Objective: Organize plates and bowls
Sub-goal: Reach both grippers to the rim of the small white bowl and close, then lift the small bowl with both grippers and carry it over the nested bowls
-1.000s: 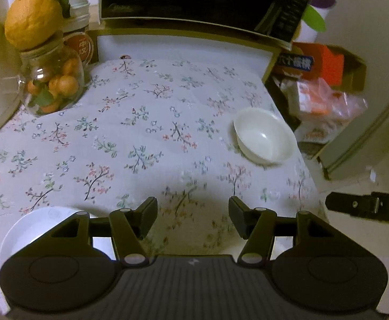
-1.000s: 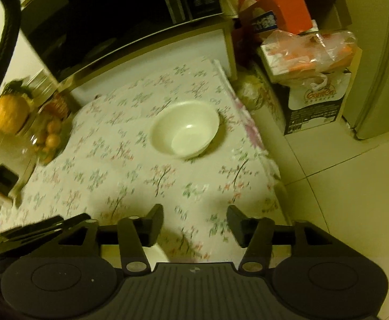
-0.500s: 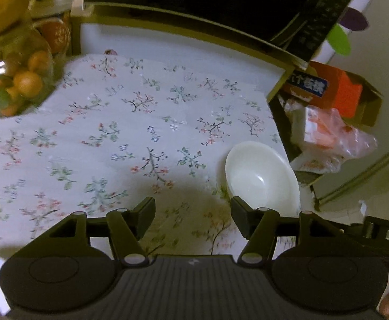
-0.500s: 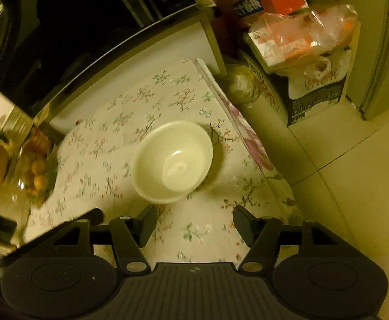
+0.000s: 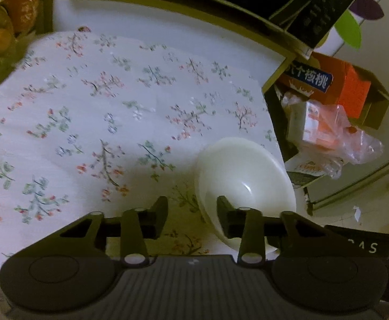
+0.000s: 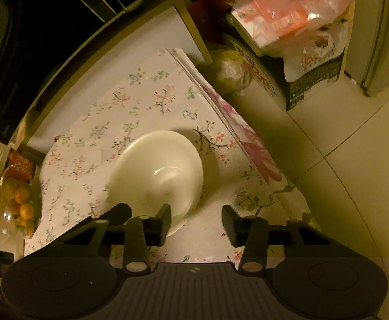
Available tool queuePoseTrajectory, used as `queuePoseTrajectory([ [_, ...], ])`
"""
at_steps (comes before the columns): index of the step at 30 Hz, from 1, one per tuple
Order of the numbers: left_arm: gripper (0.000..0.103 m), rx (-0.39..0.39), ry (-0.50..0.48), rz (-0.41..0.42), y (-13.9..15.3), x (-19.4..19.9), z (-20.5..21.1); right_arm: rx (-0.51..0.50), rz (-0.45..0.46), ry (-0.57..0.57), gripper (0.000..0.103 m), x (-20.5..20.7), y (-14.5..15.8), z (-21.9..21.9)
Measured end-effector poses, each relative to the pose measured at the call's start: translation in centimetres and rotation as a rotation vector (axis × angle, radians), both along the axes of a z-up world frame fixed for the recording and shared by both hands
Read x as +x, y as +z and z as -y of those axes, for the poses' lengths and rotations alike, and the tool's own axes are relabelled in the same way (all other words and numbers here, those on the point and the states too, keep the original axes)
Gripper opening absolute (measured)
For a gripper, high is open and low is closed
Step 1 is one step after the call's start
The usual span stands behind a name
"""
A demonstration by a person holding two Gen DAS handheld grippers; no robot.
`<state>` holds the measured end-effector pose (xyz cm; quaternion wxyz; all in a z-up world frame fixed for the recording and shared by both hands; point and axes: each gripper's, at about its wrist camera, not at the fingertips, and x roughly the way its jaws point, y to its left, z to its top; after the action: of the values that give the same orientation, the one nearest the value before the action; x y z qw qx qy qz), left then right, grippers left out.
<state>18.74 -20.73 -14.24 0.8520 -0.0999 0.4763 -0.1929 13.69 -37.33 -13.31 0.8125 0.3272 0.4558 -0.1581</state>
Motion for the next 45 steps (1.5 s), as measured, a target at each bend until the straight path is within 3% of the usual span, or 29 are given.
queuePoseTrajectory([
  [4,0.012,0.012,-0.033,0.0,-0.6,-0.3,0.7,0.019,-0.01,0.008,0.018,0.4,-0.8,-0.1],
  [5,0.011,0.022,-0.032,0.005,-0.5,-0.4,0.7,0.019,-0.011,0.015,0.012,0.5,-0.8,-0.3],
  [24,0.011,0.031,-0.006,0.086,3.1,-3.7,-1.6,-0.03,0.037,0.113,0.012,-0.9,2.4,-3.0],
  [45,0.012,0.021,0.012,0.126,6.9,-10.1,-8.0,-0.058,0.166,0.277,0.013,-7.2,7.3,-9.4],
])
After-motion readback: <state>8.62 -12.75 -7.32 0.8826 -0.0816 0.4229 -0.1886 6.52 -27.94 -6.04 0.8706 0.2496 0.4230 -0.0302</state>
